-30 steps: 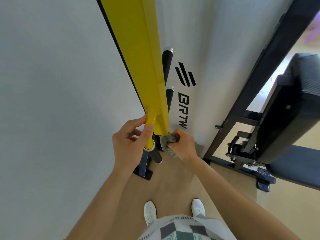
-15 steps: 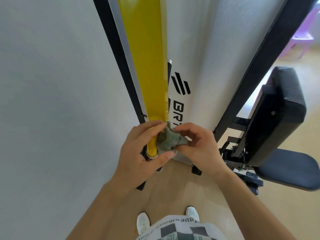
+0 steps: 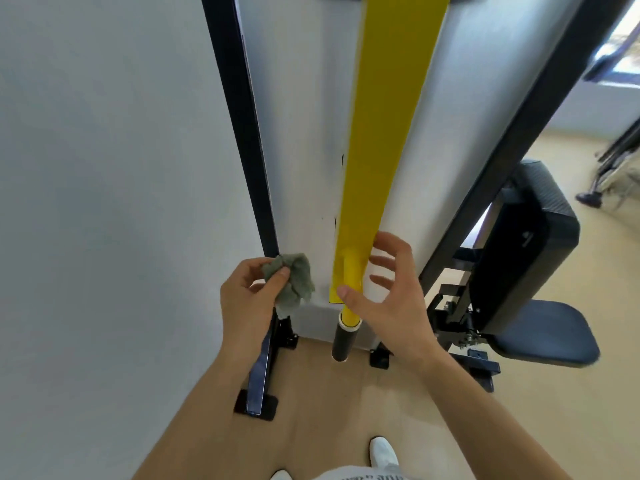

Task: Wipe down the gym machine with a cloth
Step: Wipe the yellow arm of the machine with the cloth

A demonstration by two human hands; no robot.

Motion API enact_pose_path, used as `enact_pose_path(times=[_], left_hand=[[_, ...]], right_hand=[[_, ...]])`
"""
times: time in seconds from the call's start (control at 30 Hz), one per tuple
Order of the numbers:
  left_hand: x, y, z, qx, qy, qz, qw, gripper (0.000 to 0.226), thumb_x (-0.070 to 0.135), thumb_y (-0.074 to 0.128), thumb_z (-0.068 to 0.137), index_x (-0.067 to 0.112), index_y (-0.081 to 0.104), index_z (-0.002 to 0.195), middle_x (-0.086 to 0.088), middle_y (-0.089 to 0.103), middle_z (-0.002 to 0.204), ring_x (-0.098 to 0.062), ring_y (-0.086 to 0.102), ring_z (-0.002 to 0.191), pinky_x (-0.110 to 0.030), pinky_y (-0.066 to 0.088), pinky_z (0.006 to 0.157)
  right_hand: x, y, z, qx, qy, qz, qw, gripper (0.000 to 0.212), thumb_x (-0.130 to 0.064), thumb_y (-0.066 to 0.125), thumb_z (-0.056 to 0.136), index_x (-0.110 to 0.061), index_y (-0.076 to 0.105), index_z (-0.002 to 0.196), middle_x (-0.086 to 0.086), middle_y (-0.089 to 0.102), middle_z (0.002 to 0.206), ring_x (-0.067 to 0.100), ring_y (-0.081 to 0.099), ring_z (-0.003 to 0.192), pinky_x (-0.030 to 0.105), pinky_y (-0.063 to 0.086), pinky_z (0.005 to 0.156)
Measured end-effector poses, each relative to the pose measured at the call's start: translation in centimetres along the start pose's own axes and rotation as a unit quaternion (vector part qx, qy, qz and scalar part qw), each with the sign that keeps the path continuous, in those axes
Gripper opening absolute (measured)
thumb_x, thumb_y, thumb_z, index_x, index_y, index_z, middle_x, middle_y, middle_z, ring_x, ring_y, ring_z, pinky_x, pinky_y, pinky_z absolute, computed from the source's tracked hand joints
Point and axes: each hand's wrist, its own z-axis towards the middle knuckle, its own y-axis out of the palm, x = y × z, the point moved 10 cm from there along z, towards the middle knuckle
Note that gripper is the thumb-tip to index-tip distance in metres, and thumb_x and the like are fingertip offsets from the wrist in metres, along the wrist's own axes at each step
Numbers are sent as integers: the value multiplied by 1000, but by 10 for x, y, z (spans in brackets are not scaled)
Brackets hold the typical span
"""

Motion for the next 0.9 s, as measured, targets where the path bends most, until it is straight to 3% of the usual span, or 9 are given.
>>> enact_pose_path(times=[0.1,0.27,0.37,0.5,0.6,0.67,0.8,0.9], left_hand=[[-24,26,21,-52,-29,20,998,17,17,76,90,16,68,105,-2,72,100,-23,72,93,-50,62,82],[-54,71,24,-148,-65,47,986,22,23,70,95,18,62,115,0,68,111,-19,69,102,-42,61,90],[-69,73,15,-158,-116,-19,980,10,21,57,103,20,66,107,-1,69,109,-20,70,101,-32,62,82],[-92,68,9,-146,-185,-39,971,19,13,53,104,22,69,100,-5,71,112,-19,71,100,-25,60,74],[-86,72,12,-165,-163,-15,973,20,10,58,101,21,71,111,-4,72,118,-22,70,106,-38,59,93],[-73,73,16,-166,-132,-13,977,27,11,64,98,15,70,123,-2,73,118,-20,71,106,-40,57,98],[-42,73,20,-171,-85,-44,980,33,13,64,97,12,68,130,1,75,115,-18,72,106,-35,57,94],[-36,76,16,-203,-84,-67,973,30,3,55,101,6,65,129,8,75,106,-7,72,100,-19,56,81]], right_hand=[[2,10,-5,11,-27,-39,999,89,-21,86,79,-35,31,147,-15,45,143,0,47,128,7,46,93],[6,10,-9,32,-26,-31,999,90,-23,83,81,-30,30,154,-16,46,148,5,48,133,15,48,101],[8,9,-11,39,-22,-27,999,89,-23,82,83,-30,30,156,-17,46,149,3,48,133,14,48,99],[14,7,-11,53,-8,-14,998,87,-23,82,83,-32,32,154,-19,47,148,-1,50,130,9,48,92],[14,5,-9,58,-5,-9,998,86,-23,85,80,-31,37,151,-20,50,144,0,52,129,13,50,93],[15,4,-7,55,-7,-11,998,86,-22,86,79,-27,40,151,-15,53,142,4,53,128,20,53,95],[15,1,-4,48,10,-14,999,85,-17,86,78,-26,42,150,-11,53,138,4,54,125,18,53,93],[15,0,-3,39,19,-8,999,85,-16,85,79,-24,41,151,-8,52,137,2,54,122,15,51,91]])
